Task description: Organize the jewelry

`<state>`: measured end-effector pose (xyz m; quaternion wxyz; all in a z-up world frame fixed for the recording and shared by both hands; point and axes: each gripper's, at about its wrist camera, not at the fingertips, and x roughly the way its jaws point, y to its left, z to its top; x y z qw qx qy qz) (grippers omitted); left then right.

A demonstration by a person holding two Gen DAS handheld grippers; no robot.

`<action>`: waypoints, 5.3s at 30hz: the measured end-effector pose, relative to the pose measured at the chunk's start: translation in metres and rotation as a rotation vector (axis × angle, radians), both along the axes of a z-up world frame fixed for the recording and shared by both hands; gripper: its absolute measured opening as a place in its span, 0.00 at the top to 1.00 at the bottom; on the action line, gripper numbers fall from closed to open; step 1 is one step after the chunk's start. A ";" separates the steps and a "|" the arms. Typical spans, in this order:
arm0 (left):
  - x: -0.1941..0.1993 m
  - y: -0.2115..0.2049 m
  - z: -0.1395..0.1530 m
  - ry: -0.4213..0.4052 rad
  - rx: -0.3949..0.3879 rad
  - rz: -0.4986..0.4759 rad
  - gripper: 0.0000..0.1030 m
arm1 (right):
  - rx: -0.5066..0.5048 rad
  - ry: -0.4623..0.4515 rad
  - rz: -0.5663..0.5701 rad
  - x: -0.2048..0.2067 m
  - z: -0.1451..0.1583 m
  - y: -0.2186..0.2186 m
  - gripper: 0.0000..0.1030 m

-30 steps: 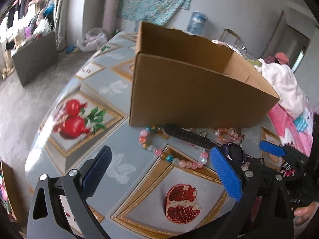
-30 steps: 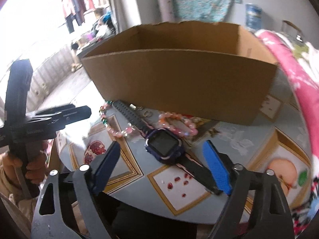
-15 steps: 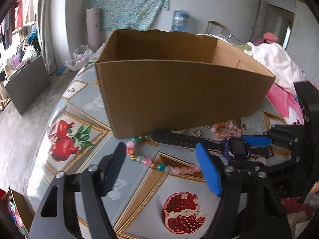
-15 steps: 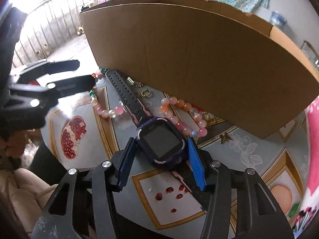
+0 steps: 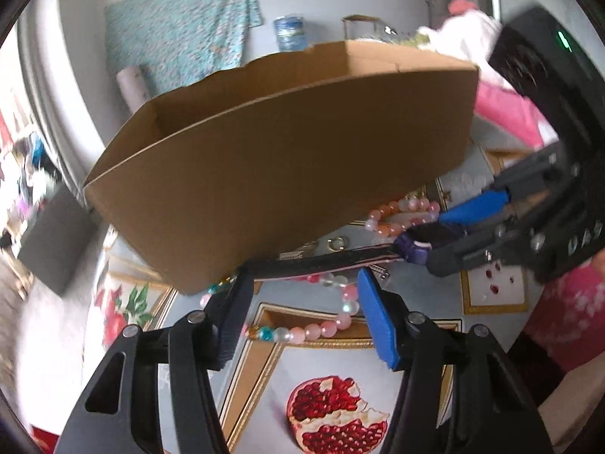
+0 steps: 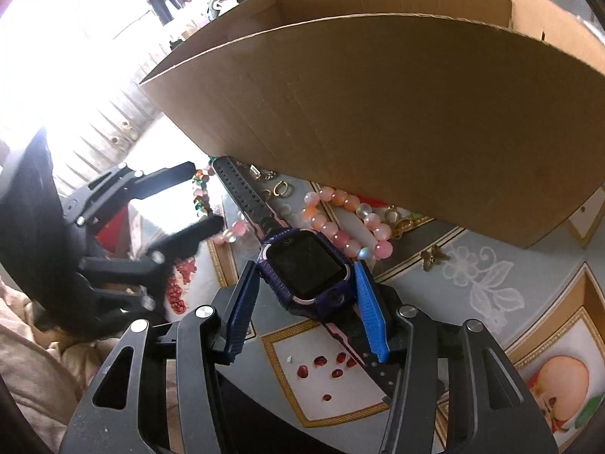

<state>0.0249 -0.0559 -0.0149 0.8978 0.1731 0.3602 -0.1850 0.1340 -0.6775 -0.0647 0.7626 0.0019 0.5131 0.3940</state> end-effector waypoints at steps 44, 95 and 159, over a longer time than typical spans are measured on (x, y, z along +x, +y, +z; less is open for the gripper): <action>0.061 0.033 -0.008 0.270 -0.376 0.247 0.94 | -0.056 -0.189 0.044 -0.012 0.000 -0.003 0.53; -0.011 0.005 0.126 -0.037 -0.502 -0.012 0.97 | -0.121 -0.414 0.001 -0.056 0.040 -0.029 1.00; 0.151 0.089 0.140 0.001 -0.422 0.353 0.54 | -0.202 0.012 -0.006 0.194 0.060 0.036 0.80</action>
